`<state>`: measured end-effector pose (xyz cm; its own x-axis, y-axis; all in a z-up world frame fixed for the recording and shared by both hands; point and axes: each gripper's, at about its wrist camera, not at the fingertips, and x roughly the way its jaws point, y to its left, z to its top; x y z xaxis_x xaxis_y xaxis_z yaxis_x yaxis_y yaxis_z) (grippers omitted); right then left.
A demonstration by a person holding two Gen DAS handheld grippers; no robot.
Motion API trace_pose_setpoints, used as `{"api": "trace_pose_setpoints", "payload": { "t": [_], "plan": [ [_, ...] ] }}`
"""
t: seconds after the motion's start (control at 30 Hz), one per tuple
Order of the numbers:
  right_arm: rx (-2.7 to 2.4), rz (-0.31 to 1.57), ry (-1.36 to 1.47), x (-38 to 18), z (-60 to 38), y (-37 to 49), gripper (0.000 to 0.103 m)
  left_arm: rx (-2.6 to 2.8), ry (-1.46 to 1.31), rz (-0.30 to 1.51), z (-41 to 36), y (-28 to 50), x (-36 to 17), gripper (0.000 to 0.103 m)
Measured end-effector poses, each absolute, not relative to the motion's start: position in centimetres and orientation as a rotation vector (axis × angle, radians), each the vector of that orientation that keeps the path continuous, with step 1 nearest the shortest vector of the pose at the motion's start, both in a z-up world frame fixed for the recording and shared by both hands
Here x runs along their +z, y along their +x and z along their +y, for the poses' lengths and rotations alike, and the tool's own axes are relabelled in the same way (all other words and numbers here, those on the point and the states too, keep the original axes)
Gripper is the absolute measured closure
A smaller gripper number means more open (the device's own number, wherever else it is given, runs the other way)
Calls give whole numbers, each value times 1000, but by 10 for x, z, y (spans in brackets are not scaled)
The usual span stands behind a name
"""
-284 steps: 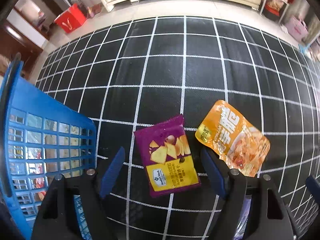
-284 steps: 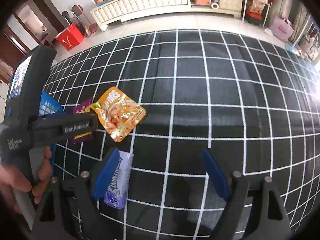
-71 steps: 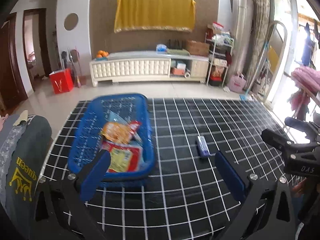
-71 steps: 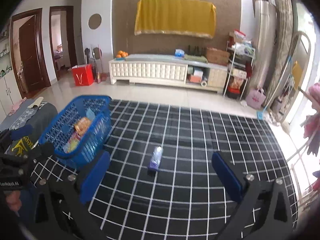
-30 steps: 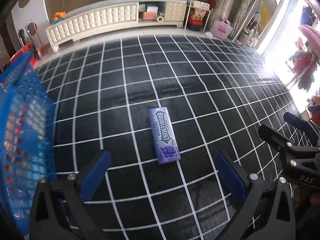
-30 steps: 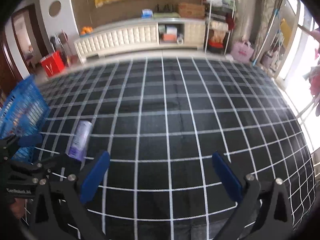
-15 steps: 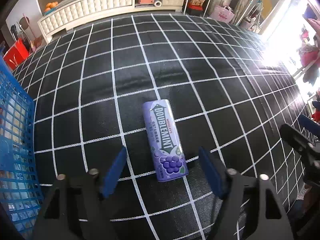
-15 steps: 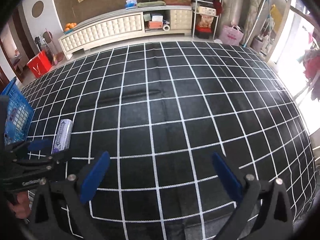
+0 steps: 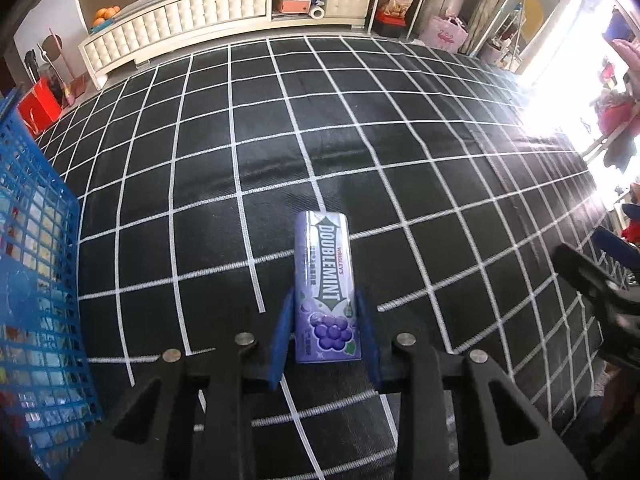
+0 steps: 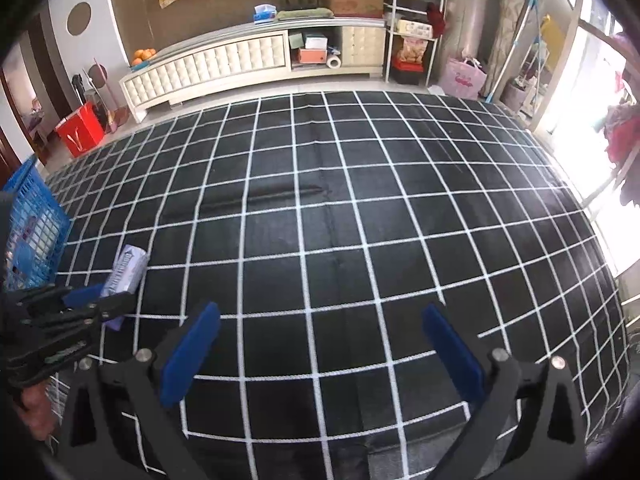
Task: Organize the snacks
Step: 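Carry the Doublemint pack into the basket and open the left tool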
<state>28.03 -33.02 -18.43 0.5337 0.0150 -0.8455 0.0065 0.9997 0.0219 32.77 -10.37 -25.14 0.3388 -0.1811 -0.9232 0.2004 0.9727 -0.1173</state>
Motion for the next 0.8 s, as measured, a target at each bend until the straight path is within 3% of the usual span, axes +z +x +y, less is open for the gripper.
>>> {"api": "trace_pose_setpoints", "payload": {
  "t": [0.3,0.8],
  "plan": [
    [19,999,43,-171,-322,259,0,-284,17,1110,-104,279,-205,75],
    [106,844,19,-81,-269,205,0,-284,-26,900,-52,199,-97,75]
  ]
}}
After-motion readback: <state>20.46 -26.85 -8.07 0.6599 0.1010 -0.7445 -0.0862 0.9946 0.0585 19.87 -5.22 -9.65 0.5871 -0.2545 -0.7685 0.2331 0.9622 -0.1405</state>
